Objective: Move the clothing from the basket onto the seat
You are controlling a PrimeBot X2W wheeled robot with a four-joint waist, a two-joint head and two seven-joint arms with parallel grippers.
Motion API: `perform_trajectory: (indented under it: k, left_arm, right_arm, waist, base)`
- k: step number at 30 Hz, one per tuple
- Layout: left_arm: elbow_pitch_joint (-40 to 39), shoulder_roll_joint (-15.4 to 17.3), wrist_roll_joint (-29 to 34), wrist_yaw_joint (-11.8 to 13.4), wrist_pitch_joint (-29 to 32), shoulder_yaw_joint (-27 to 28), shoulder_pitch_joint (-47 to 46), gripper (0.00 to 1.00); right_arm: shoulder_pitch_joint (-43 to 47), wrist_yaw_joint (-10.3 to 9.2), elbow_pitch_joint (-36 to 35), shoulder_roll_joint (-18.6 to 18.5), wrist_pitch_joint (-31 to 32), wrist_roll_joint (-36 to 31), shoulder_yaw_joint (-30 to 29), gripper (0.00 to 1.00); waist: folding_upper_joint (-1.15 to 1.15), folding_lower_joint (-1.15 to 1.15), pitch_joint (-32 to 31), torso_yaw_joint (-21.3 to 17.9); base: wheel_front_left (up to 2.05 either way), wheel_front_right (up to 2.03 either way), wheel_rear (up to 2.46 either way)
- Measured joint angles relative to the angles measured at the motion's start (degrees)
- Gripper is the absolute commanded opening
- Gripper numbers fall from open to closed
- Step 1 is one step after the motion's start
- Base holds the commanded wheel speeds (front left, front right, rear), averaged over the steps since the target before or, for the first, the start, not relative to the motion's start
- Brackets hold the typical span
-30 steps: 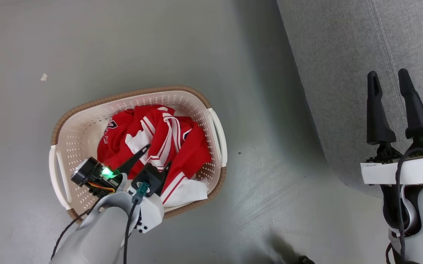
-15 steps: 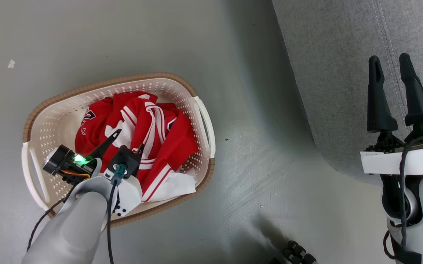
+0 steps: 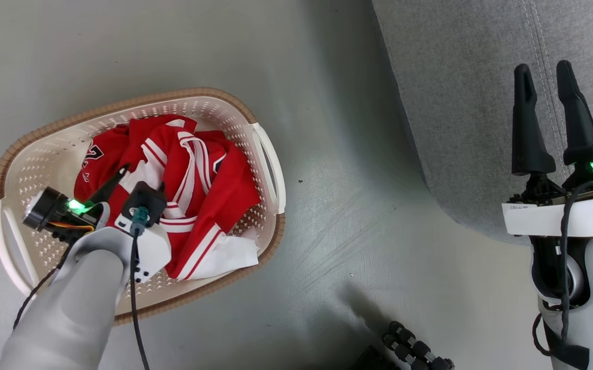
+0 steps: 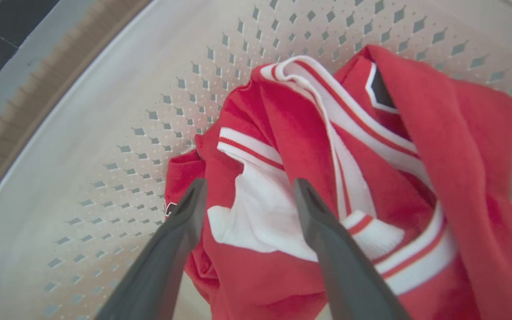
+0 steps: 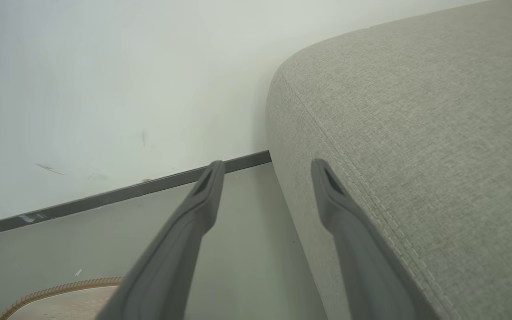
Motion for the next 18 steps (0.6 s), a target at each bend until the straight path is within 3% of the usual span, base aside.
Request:
perform_trajectory:
  k: [18]
  left_arm:
    - [4.6, 1.3, 0.9, 2.5, 3.0, 0.4, -3.6, 1.00]
  right_arm:
    - [-2.5, 0.00, 0.9, 0.0, -0.3, 1.6, 1.2, 1.00]
  waist:
    - [0.00, 0.00, 3.0, -2.2]
  base:
    - [0.00, 0.00, 0.00]
